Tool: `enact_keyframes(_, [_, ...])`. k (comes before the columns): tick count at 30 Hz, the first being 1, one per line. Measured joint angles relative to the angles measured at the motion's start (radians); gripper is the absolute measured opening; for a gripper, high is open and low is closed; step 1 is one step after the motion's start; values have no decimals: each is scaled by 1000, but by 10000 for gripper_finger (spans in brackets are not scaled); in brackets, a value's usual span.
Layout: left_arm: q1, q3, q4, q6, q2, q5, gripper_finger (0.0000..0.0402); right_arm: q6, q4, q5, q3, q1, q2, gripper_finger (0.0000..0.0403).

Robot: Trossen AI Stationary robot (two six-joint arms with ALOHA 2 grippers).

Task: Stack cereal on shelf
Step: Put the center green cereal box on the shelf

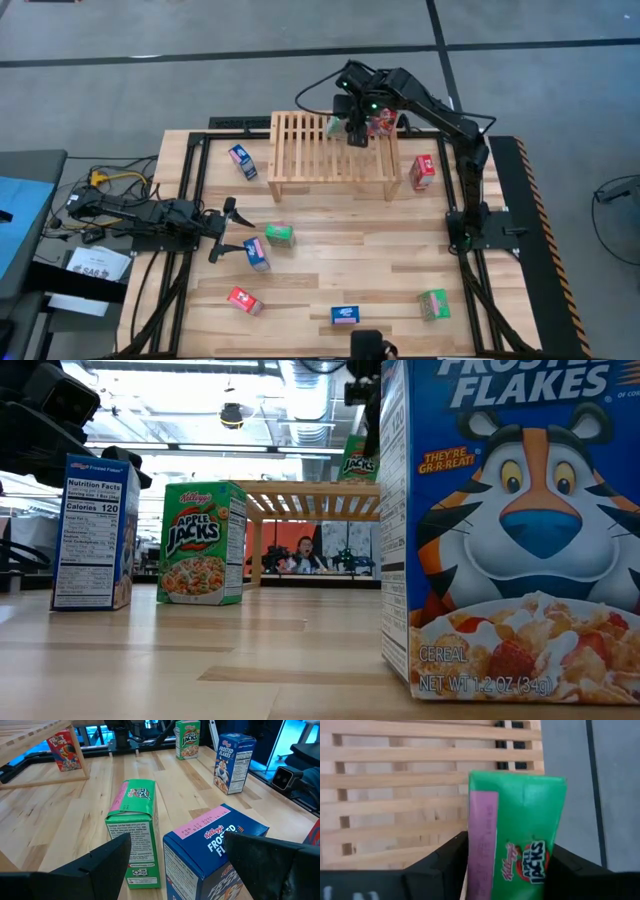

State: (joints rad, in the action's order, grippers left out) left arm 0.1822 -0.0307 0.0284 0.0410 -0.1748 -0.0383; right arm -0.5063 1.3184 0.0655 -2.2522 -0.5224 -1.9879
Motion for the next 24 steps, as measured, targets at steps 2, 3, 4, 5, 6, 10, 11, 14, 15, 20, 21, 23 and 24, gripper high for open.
enact_keyframes(2, [0,0,0,0,0,0,307,-16,1,1,0,-1,2,220])
enact_keyframes(3, [0,0,0,0,0,0,307,-23,1,1,0,0,3,221])
enact_keyframes(4, [0,0,0,0,0,0,307,-26,-9,2,0,2,2,221])
enact_keyframes(5, [0,0,0,0,0,0,307,-26,-15,2,0,6,2,222])
enact_keyframes(6, [0,0,0,0,0,0,307,-26,-13,3,1,7,2,223])
enact_keyframes(10, [0,0,0,0,0,0,307,-29,-13,8,1,3,2,232])
enact_keyframes(11, [0,0,0,0,0,0,307,-32,-13,9,1,2,2,235])
enact_keyframes(14, [0,0,0,0,0,0,307,-58,-19,12,1,1,2,245])
enact_keyframes(15, [0,0,0,0,0,0,307,-64,-25,13,1,1,2,248])
enact_keyframes(20, [0,0,0,0,0,0,307,-76,-45,13,1,1,2,256])
enact_keyframes(21, [0,0,0,0,0,0,307,-78,-47,14,1,1,2,256])
enact_keyframes(23, [0,0,0,0,0,0,307,-80,-50,20,1,1,2,256])
enact_keyframes(24, [0,0,0,0,0,0,307,-83,-50,26,1,1,2,256])
